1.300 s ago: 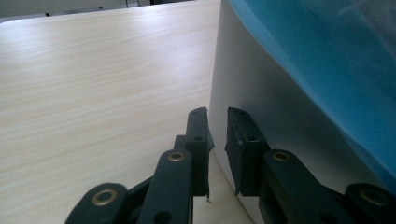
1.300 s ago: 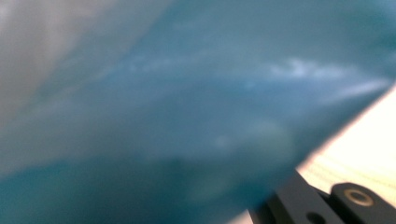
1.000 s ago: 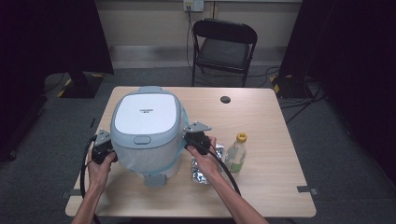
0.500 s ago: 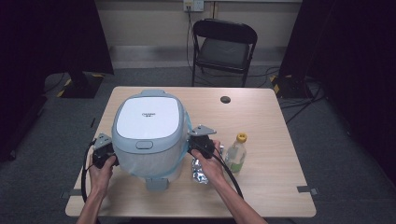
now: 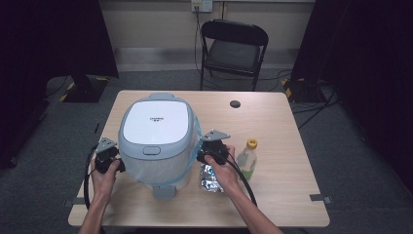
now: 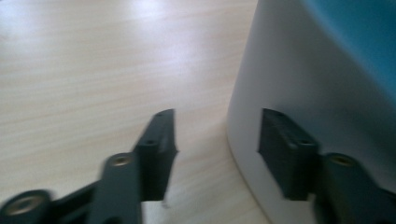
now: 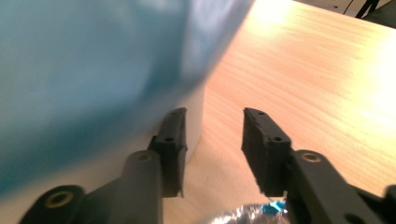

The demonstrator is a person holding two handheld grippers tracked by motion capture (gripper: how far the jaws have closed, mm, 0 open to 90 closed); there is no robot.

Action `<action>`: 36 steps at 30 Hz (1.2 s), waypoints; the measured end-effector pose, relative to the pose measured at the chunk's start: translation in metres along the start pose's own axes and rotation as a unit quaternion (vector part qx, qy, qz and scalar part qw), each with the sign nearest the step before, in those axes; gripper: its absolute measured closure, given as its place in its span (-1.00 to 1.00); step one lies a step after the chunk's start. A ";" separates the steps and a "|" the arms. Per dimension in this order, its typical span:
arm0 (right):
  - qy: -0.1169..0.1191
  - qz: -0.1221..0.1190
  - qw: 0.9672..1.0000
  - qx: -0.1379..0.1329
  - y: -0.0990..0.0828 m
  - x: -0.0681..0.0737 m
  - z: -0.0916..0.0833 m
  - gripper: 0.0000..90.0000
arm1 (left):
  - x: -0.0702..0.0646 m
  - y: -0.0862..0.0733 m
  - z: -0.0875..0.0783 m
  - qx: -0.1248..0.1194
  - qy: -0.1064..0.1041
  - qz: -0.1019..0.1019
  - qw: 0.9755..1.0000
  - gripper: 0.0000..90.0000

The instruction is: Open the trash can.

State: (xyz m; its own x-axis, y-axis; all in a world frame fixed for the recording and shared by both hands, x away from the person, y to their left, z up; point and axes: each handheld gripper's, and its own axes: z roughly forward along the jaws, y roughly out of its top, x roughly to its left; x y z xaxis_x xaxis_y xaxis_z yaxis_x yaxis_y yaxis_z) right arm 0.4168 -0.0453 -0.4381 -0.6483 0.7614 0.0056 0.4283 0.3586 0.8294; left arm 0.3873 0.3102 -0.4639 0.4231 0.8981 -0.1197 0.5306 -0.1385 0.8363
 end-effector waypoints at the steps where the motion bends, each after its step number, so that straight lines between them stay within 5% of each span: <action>1: 0.003 -0.001 1.000 0.005 -0.002 0.000 -0.001 0.25 | 0.002 -0.005 0.000 0.008 0.008 -0.005 1.000 -0.14; 6: 0.023 -0.007 0.999 0.021 -0.011 0.002 -0.006 0.14 | 0.008 -0.029 -0.001 0.040 0.019 -0.012 0.999 -0.20; 10: 0.039 -0.008 0.999 0.029 -0.017 0.003 -0.011 0.09 | 0.002 -0.045 -0.002 0.065 0.045 0.017 0.997 -0.27; 15: 0.056 -0.011 0.997 0.044 -0.019 0.009 -0.020 0.01 | -0.003 -0.045 -0.001 0.069 0.065 0.038 0.995 -0.34; 17: 0.063 -0.014 0.997 0.044 -0.019 0.012 -0.026 0.01 | -0.001 -0.045 0.000 0.072 0.061 0.027 0.995 -0.40; 36: 0.116 -0.017 0.993 0.036 -0.011 0.015 -0.075 -0.22 | -0.001 -0.045 0.000 0.072 0.061 0.026 0.995 -0.40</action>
State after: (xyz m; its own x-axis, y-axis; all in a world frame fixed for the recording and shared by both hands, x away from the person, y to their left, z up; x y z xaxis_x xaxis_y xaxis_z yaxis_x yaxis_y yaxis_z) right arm 0.3549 -0.0779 -0.4054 -0.7870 0.6066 0.1124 0.4411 0.4261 0.7899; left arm 0.3628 0.3155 -0.5014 0.3661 0.9305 -0.0052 0.6138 -0.2374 0.7529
